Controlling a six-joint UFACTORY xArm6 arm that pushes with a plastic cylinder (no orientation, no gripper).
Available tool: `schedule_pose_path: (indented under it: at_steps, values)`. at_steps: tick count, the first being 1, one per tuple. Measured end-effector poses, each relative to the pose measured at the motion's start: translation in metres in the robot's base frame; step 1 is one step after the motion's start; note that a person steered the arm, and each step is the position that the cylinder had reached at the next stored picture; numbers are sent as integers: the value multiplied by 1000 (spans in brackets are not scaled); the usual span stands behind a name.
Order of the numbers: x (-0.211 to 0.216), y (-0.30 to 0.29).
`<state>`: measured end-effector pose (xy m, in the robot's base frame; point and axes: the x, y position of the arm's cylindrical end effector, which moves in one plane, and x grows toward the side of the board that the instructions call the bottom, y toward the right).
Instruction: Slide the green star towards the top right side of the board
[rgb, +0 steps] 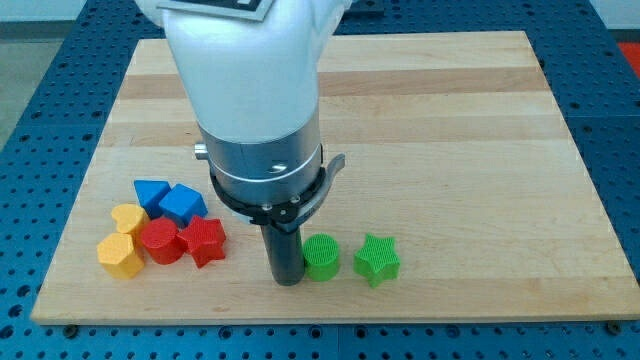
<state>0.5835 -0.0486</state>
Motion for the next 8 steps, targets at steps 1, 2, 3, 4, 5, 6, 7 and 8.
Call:
schedule_pose_path:
  at_steps: [1, 2, 3, 4, 5, 6, 7, 8]
  values:
    - [4, 0]
    - [26, 0]
    - [35, 11]
    - [35, 41]
    - [33, 63]
    - [25, 72]
    - [8, 75]
    - [-8, 91]
